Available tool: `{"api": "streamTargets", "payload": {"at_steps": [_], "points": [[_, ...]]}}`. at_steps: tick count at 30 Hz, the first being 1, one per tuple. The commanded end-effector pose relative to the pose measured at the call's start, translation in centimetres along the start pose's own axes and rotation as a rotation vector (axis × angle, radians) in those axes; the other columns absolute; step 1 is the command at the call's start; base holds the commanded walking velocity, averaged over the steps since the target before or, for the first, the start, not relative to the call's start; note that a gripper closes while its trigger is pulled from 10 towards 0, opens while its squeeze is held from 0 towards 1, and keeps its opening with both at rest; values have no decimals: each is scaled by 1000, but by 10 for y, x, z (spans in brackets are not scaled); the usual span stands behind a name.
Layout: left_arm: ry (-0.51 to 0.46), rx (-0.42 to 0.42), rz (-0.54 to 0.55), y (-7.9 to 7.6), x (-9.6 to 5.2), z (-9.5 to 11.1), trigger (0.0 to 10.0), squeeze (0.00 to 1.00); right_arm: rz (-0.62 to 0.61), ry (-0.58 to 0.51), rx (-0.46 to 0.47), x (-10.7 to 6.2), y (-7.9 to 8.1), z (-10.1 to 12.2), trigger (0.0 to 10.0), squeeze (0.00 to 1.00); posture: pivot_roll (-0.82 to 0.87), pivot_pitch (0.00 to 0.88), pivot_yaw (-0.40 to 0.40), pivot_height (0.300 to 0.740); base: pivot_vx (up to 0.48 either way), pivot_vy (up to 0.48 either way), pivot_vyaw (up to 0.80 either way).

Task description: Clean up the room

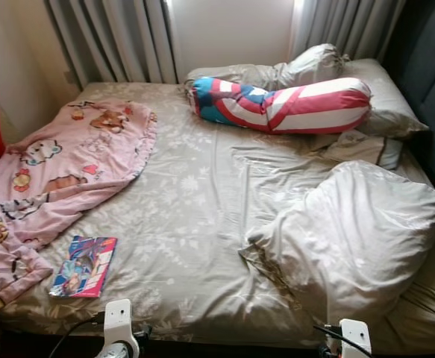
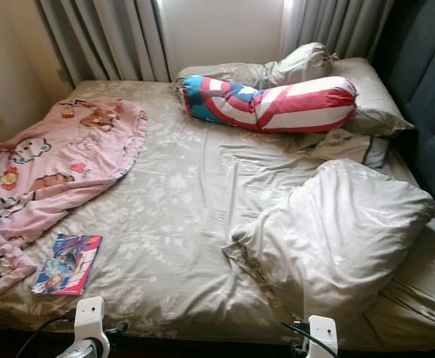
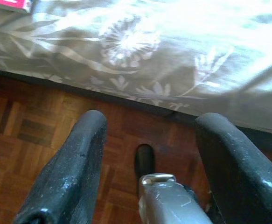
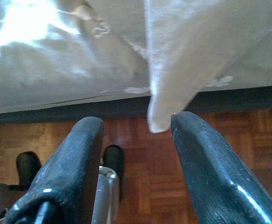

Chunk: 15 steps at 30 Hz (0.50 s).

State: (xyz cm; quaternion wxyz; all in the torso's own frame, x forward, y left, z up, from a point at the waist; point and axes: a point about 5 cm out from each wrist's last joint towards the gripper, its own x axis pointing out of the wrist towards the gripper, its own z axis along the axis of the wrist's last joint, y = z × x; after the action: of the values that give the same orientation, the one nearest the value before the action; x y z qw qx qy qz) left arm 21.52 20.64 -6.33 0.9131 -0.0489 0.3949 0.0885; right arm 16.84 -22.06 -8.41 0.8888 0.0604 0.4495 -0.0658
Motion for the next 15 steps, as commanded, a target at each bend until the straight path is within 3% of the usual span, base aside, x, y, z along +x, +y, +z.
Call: {"api": "streamTargets", "payload": {"at_steps": [1, 5, 15], "points": [[7, 13, 5, 2, -1, -3, 10000, 0, -4, 3, 10, -1, 0, -2, 10000, 0, 35, 42, 16, 740, 0, -240, 0], [7, 11, 6, 2, -1, -3, 10000, 0, -3, 3, 9, -1, -1, -3, 10000, 0, 36, 42, 16, 740, 0, -241, 0], [6, 2, 9, 2, -1, -3, 10000, 0, -3, 1, 10, -1, -1, -3, 10000, 0, 35, 43, 15, 740, 0, 0, 0]]}}
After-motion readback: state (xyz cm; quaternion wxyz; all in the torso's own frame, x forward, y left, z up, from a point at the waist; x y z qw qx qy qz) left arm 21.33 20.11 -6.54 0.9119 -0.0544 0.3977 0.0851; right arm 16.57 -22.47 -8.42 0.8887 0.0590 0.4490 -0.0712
